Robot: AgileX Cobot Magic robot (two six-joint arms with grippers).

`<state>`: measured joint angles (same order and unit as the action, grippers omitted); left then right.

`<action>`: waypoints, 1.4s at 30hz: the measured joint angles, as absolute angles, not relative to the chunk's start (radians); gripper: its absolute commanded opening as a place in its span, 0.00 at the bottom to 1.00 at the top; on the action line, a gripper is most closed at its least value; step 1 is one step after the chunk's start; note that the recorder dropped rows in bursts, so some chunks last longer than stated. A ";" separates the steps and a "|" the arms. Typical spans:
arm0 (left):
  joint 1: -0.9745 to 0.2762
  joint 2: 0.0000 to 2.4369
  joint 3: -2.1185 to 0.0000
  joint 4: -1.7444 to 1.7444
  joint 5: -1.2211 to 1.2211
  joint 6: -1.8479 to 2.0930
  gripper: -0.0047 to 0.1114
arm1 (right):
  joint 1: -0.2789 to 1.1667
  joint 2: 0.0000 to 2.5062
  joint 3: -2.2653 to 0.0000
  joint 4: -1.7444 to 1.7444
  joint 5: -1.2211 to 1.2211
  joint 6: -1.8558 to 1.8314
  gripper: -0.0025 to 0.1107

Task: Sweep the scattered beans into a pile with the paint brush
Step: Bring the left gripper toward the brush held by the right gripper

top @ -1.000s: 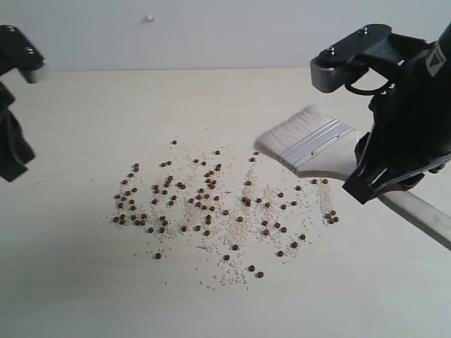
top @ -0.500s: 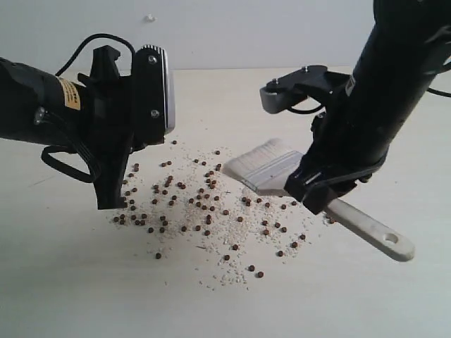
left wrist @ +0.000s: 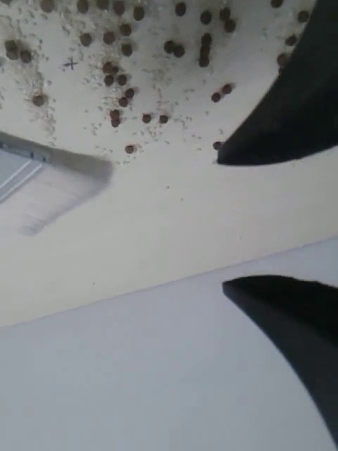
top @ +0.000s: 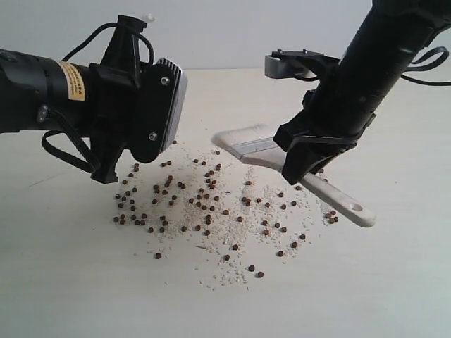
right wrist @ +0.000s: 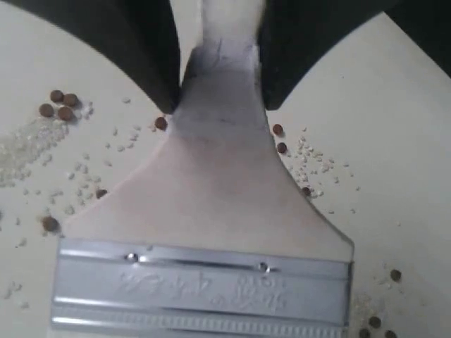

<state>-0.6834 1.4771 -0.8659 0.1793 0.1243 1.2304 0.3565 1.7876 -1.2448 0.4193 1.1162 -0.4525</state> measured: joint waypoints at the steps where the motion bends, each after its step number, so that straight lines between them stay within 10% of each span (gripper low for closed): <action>1: -0.683 1.477 -0.866 0.179 0.121 1.239 0.52 | 0.349 1.799 -1.245 0.447 1.119 -0.478 0.02; 42: -0.683 1.707 -0.864 0.184 -0.214 1.438 0.54 | 0.330 1.935 -1.386 0.714 1.181 -0.664 0.02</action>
<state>-0.6834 1.7066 -0.8638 0.1839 -0.2135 1.4375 0.3301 1.9352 -1.3855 0.7143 1.1810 -0.6638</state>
